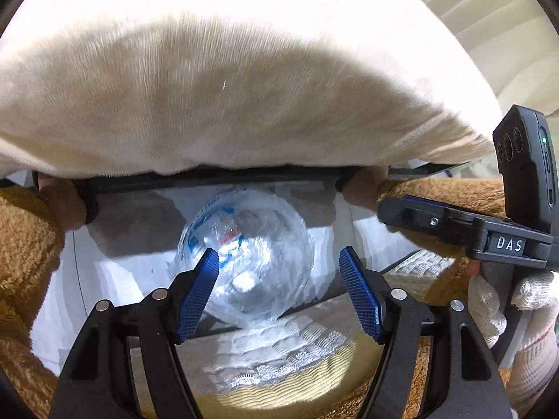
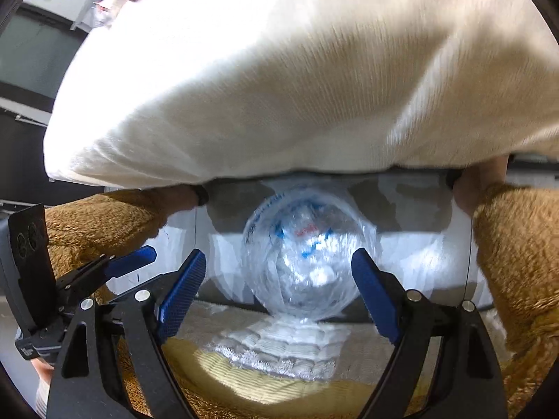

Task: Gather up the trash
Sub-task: 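Raise both tools back over the bed toward the remaining trash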

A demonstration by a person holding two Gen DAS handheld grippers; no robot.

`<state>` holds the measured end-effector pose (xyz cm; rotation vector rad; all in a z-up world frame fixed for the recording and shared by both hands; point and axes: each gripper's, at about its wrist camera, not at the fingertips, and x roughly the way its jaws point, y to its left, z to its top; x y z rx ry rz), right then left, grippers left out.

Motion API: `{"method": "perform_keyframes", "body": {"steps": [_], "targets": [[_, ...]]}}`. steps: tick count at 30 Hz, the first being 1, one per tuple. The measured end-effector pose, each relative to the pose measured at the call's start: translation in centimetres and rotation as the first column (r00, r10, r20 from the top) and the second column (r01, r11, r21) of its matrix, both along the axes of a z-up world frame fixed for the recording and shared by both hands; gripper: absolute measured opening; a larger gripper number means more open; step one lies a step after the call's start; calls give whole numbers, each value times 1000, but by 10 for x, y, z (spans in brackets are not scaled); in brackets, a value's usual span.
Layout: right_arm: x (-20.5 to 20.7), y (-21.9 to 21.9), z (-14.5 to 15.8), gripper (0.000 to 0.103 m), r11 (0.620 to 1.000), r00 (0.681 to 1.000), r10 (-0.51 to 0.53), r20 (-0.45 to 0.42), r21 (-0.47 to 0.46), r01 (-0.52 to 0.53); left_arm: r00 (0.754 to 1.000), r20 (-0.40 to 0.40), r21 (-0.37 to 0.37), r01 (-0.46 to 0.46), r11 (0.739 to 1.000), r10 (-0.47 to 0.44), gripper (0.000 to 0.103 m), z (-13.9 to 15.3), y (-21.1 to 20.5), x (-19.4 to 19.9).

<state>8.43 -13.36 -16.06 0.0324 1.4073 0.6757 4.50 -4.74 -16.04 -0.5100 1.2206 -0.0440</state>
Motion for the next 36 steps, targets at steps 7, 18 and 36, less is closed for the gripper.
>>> {"method": "perform_keyframes", "body": {"steps": [7,18,36], "targets": [[-10,-7,50,84,993,971,23,239,104,-49,983,182,47,-23,999,14,70,42,11,-7],[-3,1,112,84,981,840,71,537,113,-155,931,366,125,-73,989,22,70,102,41,3],[100,54,151,84,973,760,97,642,100,-209,910,414,202,-124,972,30,70,145,107,75]]}}
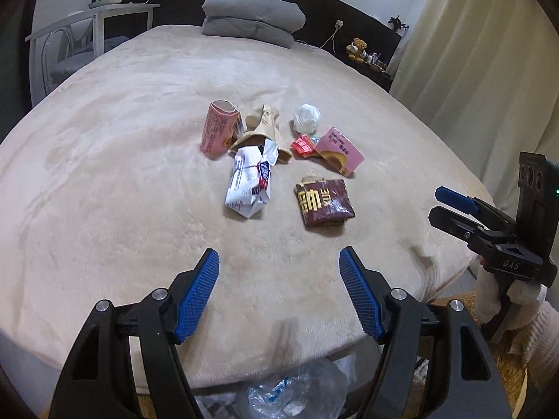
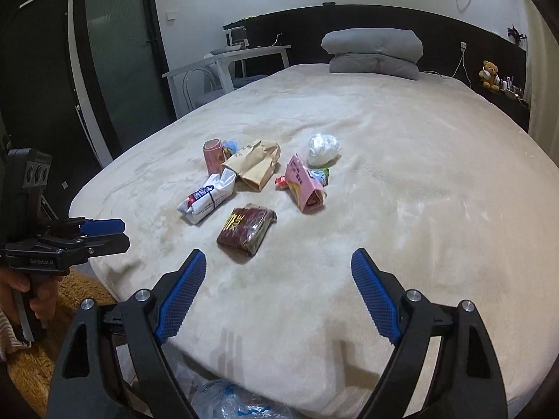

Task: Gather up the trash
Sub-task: 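Raise both tools back over the bed toward the remaining trash, then grasp the white snack wrapper with the left tool while the right tool grasps the pink carton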

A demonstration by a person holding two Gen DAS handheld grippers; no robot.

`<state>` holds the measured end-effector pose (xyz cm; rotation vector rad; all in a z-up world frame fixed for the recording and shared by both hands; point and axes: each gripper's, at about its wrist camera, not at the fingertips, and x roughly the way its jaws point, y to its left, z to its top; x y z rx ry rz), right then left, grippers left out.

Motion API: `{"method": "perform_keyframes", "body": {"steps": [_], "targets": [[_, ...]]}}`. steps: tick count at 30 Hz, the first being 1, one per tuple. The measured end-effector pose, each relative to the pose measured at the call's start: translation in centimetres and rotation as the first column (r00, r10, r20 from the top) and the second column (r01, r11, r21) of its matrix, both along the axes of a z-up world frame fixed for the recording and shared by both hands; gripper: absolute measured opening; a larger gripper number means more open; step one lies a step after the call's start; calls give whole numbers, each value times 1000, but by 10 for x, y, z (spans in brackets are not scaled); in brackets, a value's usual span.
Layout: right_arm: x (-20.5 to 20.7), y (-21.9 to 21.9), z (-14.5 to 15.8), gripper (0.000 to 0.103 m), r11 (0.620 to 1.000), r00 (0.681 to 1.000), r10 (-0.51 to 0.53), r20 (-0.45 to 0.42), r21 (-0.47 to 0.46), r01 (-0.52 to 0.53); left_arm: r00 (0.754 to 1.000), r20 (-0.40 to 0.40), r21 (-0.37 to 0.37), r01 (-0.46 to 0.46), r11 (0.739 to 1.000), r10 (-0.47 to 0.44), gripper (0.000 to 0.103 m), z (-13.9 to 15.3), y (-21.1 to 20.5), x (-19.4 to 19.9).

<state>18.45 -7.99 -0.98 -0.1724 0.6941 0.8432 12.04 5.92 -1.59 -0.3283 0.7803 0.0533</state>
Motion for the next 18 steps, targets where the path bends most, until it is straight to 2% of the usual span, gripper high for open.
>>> {"method": "perform_keyframes", "body": {"steps": [8,18], "targets": [[51,27,-9,84,1000,1000,-1,-27,-22,0,999,-25,14,24,1000,-24,70,-6,27,50],[98,61,-33,76,996,998,24,-57,-81,-29,992,-101,-41,74,996,-78,70,-30,44,95]]}}
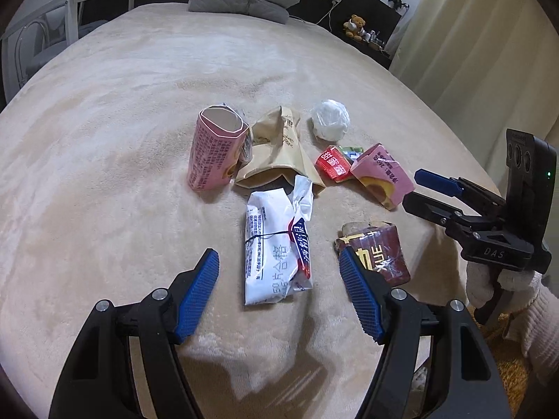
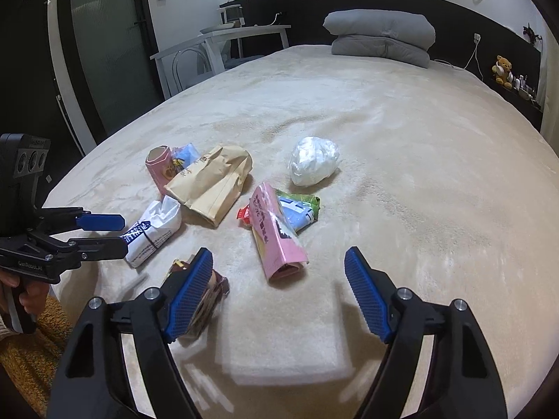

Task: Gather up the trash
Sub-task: 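Grasp the white snack wrapper with the left tool while the right tool grasps the pink carton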

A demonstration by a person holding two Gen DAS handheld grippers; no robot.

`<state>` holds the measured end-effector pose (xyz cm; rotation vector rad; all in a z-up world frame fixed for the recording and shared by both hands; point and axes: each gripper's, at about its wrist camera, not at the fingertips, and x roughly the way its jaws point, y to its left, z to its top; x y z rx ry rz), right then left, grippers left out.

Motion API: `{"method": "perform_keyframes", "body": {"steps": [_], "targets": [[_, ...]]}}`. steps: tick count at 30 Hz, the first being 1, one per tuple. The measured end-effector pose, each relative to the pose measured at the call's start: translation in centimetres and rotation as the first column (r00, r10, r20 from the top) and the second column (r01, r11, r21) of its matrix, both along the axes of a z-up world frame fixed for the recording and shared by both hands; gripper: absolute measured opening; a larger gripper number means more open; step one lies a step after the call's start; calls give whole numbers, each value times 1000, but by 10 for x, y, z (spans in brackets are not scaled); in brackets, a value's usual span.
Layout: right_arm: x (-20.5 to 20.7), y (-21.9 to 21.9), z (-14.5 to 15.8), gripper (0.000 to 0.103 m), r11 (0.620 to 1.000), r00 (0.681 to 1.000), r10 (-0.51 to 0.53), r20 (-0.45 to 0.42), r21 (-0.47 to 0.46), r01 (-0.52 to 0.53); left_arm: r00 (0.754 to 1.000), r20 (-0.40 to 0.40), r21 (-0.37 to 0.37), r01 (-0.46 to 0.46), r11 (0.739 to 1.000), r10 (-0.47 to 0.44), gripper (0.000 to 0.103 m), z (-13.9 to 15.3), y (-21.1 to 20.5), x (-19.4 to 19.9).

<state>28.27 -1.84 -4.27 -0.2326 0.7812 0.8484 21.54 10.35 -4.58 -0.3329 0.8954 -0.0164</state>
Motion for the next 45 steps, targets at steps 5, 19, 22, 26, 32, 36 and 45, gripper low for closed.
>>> {"method": "perform_keyframes", "body": {"steps": [5,19,22,26,32,36,45], "targets": [[13,12,-9,69,999,1000,23,-15,-22,-24,1000,-16,4,24,1000,-24,69,-6,2,11],[13,24,-14,29,997,998,63,-13,-44,-64,999,-10,7,39,999,-39,39,-6,0,15],[9,20,-9,28,997,998,63,-4,-34,-63,999,6,4,32,999,-32,39,-2,1,11],[2,14,-2,28,998,998,57,4,-13,-57,999,29,-6,16,1000,-16,39,3,1,4],[-9,1,6,28,999,999,42,13,4,-42,997,71,-23,-2,1000,3,39,14,-1,-8],[-18,-8,13,28,999,999,32,17,23,-32,995,99,-34,-11,999,14,39,20,-4,-17],[-46,-28,33,28,996,999,8,33,83,-11,987,159,-56,-18,998,27,39,33,-16,-39]]}}
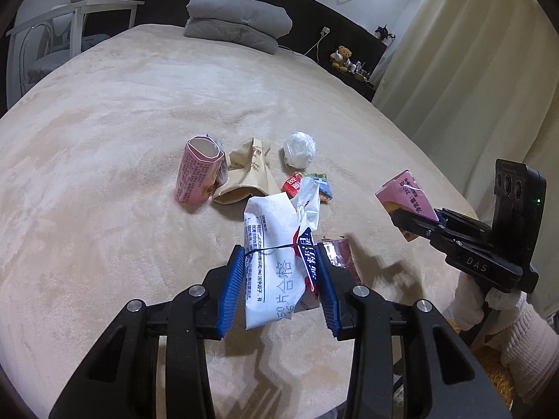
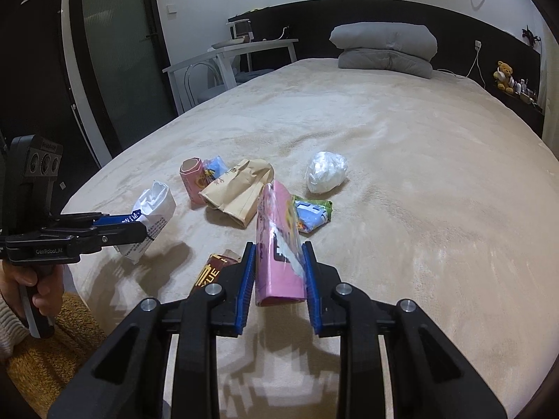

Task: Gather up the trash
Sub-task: 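Grasp the white snack wrapper with the left tool while the right tool grasps the pink carton, then lower both tools into the trash bag and open them to release items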

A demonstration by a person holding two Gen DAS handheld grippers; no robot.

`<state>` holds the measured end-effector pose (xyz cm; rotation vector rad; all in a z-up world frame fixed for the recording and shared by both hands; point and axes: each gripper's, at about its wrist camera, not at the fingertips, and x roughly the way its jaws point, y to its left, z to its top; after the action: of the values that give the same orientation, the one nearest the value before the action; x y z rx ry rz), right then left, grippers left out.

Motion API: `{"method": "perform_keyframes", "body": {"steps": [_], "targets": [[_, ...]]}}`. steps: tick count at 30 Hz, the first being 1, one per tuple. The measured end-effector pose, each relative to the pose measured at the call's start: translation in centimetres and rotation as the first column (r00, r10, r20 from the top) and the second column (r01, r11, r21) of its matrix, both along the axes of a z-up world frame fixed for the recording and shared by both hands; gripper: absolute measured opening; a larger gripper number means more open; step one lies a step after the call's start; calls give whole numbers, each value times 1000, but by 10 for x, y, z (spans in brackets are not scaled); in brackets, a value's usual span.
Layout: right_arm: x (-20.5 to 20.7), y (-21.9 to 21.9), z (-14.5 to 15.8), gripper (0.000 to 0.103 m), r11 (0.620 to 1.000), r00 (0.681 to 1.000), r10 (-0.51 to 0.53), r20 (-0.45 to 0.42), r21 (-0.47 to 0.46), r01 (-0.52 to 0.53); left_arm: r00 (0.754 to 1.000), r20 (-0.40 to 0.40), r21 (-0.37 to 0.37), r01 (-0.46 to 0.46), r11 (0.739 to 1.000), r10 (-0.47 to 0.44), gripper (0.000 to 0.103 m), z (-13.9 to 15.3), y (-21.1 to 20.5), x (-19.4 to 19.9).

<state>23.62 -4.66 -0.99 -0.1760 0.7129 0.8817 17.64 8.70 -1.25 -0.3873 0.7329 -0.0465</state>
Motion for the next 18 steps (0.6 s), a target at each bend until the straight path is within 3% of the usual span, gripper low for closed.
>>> {"method": "perform_keyframes", "body": {"steps": [18], "targets": [[-82,-60,20,28,992,1000,-30,-5,124,31,991,135,-42,5,999,1,39,19,-34,-67]]}}
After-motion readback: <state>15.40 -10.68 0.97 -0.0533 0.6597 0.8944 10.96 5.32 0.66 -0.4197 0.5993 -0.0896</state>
